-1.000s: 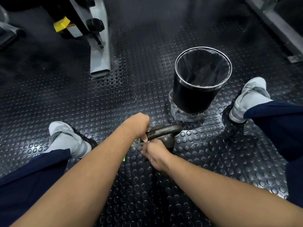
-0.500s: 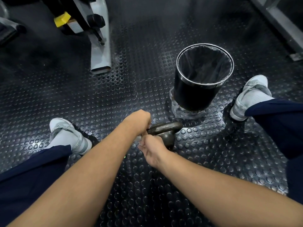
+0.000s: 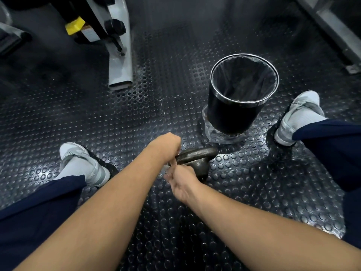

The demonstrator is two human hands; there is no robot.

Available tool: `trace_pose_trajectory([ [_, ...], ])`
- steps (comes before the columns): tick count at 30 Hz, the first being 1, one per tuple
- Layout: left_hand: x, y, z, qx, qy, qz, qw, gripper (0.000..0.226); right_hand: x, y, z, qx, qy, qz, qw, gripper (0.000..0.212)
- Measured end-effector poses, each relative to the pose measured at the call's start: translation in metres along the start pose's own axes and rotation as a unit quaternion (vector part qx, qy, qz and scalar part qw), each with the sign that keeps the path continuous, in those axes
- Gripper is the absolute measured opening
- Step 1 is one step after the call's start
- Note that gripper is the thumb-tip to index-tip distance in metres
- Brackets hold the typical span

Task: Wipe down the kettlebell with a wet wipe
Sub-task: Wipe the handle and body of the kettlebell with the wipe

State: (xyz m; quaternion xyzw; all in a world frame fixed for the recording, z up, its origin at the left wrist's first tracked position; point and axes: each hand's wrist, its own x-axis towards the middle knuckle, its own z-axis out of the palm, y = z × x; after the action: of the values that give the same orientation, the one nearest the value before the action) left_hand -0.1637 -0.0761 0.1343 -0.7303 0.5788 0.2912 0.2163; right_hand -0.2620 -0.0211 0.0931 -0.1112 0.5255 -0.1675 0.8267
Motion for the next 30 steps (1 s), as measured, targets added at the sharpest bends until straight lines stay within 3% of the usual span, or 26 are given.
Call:
trace_pose_trajectory([
  [6,-0.001,0.001,0.001,0.017,0.009,-0.004,1.0,0.035,0.006,-0.009,-0.001,-0.027,0.01,0.017,0.999,0.035],
  [11,0.0,-0.001,0.004,0.019,0.025,-0.01,0.999,0.034,0.002,-0.007,-0.005,0.026,-0.016,0.025,0.999,0.046],
  [17,-0.005,0.006,0.001,0.038,0.015,0.006,0.999,0.042,0.013,-0.003,-0.01,-0.072,0.042,-0.008,0.996,0.026],
  [21,-0.008,0.005,0.005,0.066,0.053,0.02,0.996,0.036,0.022,-0.001,-0.007,-0.037,0.034,-0.003,0.999,0.016],
  [24,-0.007,0.004,0.004,0.065,0.054,0.02,0.996,0.033,0.015,-0.006,-0.012,-0.008,0.015,-0.006,1.0,0.02],
  [30,-0.004,-0.003,0.008,0.026,0.025,0.02,0.999,0.03,0.025,-0.01,-0.064,-0.131,0.019,-0.036,0.991,0.032],
])
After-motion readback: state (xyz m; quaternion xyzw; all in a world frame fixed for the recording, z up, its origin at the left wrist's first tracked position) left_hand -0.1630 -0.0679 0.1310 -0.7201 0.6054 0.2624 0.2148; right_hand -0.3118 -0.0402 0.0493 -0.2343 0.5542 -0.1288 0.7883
